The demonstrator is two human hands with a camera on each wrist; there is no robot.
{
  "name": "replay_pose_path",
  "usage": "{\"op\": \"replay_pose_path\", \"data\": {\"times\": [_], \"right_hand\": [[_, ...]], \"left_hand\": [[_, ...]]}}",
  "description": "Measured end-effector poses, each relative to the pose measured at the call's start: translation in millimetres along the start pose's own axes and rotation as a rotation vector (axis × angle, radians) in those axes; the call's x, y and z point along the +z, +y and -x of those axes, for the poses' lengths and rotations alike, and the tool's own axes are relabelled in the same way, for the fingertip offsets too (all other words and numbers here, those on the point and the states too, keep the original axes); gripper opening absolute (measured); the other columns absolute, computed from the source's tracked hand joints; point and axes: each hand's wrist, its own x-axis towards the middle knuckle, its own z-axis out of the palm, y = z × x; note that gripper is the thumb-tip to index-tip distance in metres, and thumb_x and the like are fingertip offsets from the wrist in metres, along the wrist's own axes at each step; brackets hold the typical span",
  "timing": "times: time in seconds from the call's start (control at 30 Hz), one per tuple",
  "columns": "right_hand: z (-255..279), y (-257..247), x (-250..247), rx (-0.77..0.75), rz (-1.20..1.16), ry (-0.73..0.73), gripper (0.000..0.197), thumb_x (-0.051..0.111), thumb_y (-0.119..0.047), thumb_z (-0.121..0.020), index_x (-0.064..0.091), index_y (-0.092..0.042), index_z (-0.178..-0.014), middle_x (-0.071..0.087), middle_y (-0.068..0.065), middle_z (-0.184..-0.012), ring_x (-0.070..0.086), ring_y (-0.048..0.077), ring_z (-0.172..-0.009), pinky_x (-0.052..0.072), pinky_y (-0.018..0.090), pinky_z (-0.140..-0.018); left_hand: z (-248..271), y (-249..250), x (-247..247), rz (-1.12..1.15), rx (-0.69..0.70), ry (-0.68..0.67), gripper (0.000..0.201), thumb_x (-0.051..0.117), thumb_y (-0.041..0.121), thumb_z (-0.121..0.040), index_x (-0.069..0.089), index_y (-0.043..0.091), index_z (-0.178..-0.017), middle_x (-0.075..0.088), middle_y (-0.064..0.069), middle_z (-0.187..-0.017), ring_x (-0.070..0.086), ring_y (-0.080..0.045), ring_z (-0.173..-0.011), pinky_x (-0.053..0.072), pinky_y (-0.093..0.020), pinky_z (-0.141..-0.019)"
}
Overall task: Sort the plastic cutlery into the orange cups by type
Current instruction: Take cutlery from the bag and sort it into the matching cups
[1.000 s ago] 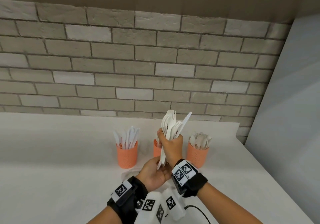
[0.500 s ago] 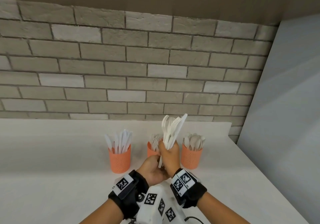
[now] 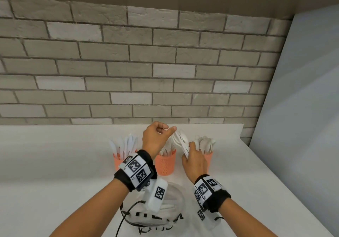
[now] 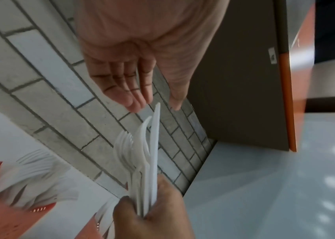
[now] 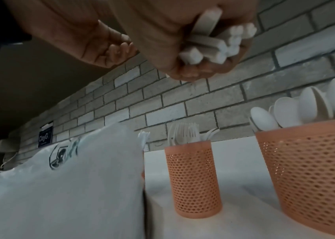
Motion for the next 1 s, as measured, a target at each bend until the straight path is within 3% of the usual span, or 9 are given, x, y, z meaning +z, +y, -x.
{"op": "replay_pose_path", "data": {"times": [0.1, 0.2, 0.33, 0.4, 0.53, 0.67, 0.77, 0.87, 1.0], "right_hand": [[2.1, 1.1, 0.8, -0.015, 0.028, 0.007, 0.022, 0.047, -0.014, -0.093, 0.045, -0.009, -0.114, 0.067, 0.010, -0.097, 0.064, 0.029, -0.088, 0.043, 0.031, -0.065], [2.9, 2.4, 1.7, -0.020, 0.041, 0.014, 0.020, 0.047, -0.014, -0.093, 0.045, -0.010, -0.113, 0.066, 0.009, -0.097, 0.064, 0.027, -0.087, 0.039, 0.028, -0.063], [5.0, 7.5, 5.3, -0.016, 0.053, -0.008, 0.021, 0.046, -0.013, -0.093, 0.044, -0.009, -0.113, 0.065, 0.008, -0.097, 0.063, 0.029, -0.088, 0.036, 0.028, -0.062], [5.6, 12.5, 8.5, -0.018, 0.035, -0.024, 0.020, 0.048, -0.013, -0.092, 0.045, -0.008, -0.111, 0.063, 0.008, -0.093, 0.062, 0.029, -0.082, 0.035, 0.027, -0.060], [5.5, 23.8, 15.8, -0.017, -0.060, -0.087, 0.017, 0.048, -0.017, -0.094, 0.050, -0.007, -0.108, 0.057, 0.004, -0.082, 0.054, 0.022, -0.070, 0.032, 0.025, -0.052], [-0.6, 31.3, 21.5, 0.065, -0.344, -0.184, 0.022, 0.049, -0.023, -0.096, 0.056, -0.006, -0.107, 0.056, 0.001, -0.077, 0.050, 0.015, -0.065, 0.033, 0.015, -0.049], [-3.5, 28.5, 21.9, 0.191, -0.683, -0.300, 0.025, 0.047, -0.029, -0.097, 0.058, -0.008, -0.103, 0.043, -0.003, -0.058, 0.039, 0.004, -0.041, 0.030, 0.016, -0.040], [-2.4, 21.1, 16.4, 0.265, -0.891, -0.445, 0.029, 0.043, -0.039, -0.096, 0.055, -0.013, -0.094, 0.034, -0.002, -0.054, 0.032, 0.004, -0.032, 0.028, 0.017, -0.034], [-1.9, 13.1, 11.7, 0.317, -1.057, -0.624, 0.036, 0.038, -0.048, -0.095, 0.057, -0.018, -0.101, 0.035, -0.005, -0.050, 0.027, 0.003, -0.033, 0.023, 0.015, -0.035]], "left_hand": [[-0.5, -3.8, 11.8, -0.077, -0.019, 0.008, 0.024, 0.072, 0.037, -0.077, 0.053, 0.022, -0.075, 0.057, 0.006, -0.072, 0.060, -0.020, -0.069, 0.051, -0.034, -0.071], [-1.2, -7.4, 18.1, -0.116, -0.001, 0.029, 0.024, 0.067, 0.028, -0.083, 0.048, 0.025, -0.068, 0.056, 0.006, -0.069, 0.065, -0.029, -0.072, 0.054, -0.039, -0.070], [-4.4, -7.4, 16.2, -0.184, 0.029, 0.045, 0.023, 0.059, 0.027, -0.088, 0.049, 0.025, -0.067, 0.059, 0.001, -0.073, 0.067, -0.029, -0.073, 0.056, -0.042, -0.073], [-11.5, -2.6, 10.5, -0.156, 0.024, 0.066, 0.020, 0.055, 0.024, -0.090, 0.050, 0.020, -0.071, 0.063, -0.005, -0.077, 0.066, -0.024, -0.064, 0.058, -0.040, -0.066], [-31.8, 19.5, -19.1, 0.058, 0.050, 0.105, 0.009, 0.047, 0.016, -0.096, 0.047, 0.009, -0.091, 0.063, -0.007, -0.074, 0.059, -0.005, -0.039, 0.050, -0.019, -0.040], [-59.7, 23.9, -66.6, 0.124, 0.218, 0.235, 0.014, 0.045, 0.011, -0.097, 0.050, 0.013, -0.084, 0.060, -0.004, -0.069, 0.061, -0.003, -0.043, 0.054, -0.017, -0.047], [-75.9, 6.6, -96.5, -0.036, 0.287, 0.305, 0.015, 0.044, 0.012, -0.097, 0.057, 0.006, -0.099, 0.057, -0.002, -0.066, 0.059, -0.003, -0.047, 0.055, -0.021, -0.057], [-79.5, -19.4, -114.0, -0.270, 0.330, 0.264, 0.021, 0.042, 0.011, -0.097, 0.059, 0.001, -0.103, 0.059, -0.012, -0.067, 0.056, -0.014, -0.053, 0.051, -0.017, -0.058], [-76.7, -61.4, -120.7, -0.513, 0.305, 0.162, 0.022, 0.041, 0.014, -0.097, 0.061, 0.004, -0.105, 0.067, -0.021, -0.074, 0.064, -0.031, -0.064, 0.054, -0.036, -0.069]]}}
